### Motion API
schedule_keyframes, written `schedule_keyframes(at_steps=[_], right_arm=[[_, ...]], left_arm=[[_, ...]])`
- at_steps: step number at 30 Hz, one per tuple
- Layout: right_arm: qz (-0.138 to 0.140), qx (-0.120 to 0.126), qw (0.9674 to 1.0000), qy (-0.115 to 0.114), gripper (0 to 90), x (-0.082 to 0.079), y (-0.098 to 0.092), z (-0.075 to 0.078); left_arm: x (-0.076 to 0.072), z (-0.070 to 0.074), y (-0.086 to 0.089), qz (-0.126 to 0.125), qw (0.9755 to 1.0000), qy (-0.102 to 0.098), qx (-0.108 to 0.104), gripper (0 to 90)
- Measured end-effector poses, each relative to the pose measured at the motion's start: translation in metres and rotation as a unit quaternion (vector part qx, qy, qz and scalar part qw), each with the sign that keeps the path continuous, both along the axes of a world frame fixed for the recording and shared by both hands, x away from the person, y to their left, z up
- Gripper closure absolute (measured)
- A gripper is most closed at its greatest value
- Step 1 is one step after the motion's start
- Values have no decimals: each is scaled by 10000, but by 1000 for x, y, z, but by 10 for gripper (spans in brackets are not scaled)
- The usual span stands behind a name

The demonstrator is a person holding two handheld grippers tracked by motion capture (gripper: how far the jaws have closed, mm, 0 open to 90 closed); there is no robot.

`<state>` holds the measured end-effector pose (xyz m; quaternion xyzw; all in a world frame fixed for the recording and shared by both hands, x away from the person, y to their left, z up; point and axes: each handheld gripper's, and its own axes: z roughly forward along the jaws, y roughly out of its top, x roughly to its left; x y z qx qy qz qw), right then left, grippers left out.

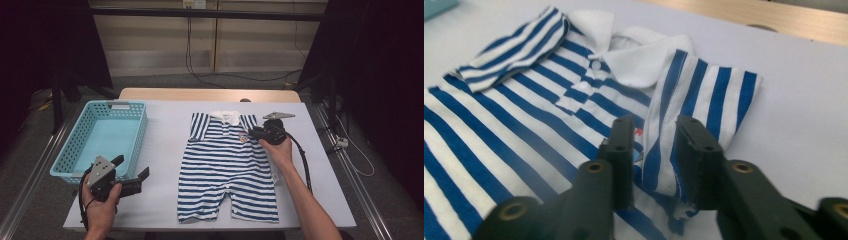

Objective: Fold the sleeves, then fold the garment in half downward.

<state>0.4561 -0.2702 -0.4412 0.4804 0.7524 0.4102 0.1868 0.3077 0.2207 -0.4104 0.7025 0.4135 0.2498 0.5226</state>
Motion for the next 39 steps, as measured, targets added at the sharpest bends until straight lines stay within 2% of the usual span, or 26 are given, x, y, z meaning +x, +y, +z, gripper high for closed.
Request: schedule_keyframes(at_steps=[1,6,9,11,13,18,22,23,24,26,29,30,31,32,34,35,36,39], right_arm=[[-14,35,10000,-69,658,-2,-2,1],[-18,29,9996,-283,506,-16,-6,7],[-74,101,9990,-420,410,-26,-11,11],[-96,188,9986,-490,377,-32,-13,13],[-97,243,9981,-563,300,-39,-15,14],[-48,374,9970,-673,220,-59,-19,16],[-38,536,9958,-742,137,-73,-21,18],[-35,557,9955,-770,137,-77,-22,18],[-10,514,9953,-815,129,-81,-22,18],[21,537,9951,-825,113,-89,-22,17],[28,528,9947,-887,113,-100,-22,17],[36,493,9943,-949,114,-103,-22,17],[33,511,9943,-936,119,-106,-22,17],[-17,477,9945,-931,125,-108,-22,18],[49,357,9954,-885,126,-112,-23,18],[43,317,9961,-820,131,-116,-23,17],[58,319,9964,-779,131,-118,-24,16],[52,303,9971,-698,132,-126,-27,12]], left_arm=[[0,0,-2,22,10000,-18,-93,37],[1,1,-9,-65,9999,-12,-114,36],[2,1,-15,-118,9999,-12,-118,36],[2,1,-20,-169,9998,-20,-103,36],[3,1,-26,-258,9995,53,-183,34],[4,1,-39,-425,9991,17,51,34],[3,-1,-50,-480,9988,77,4,34],[2,-1,-53,-576,9983,88,41,34],[2,0,-55,-627,9978,83,173,34],[1,0,-61,-668,9976,44,146,34],[2,-1,-67,-734,9971,110,150,34],[3,-2,-69,-761,9969,161,78,34],[5,-3,-70,-778,9966,276,-4,34],[7,-4,-72,-768,9965,320,80,34],[9,-6,-76,-786,9959,261,370,34],[10,-6,-76,-865,9950,277,408,34],[12,-6,-77,-931,9945,348,316,34],[15,-6,-81,-987,9937,382,357,35]])
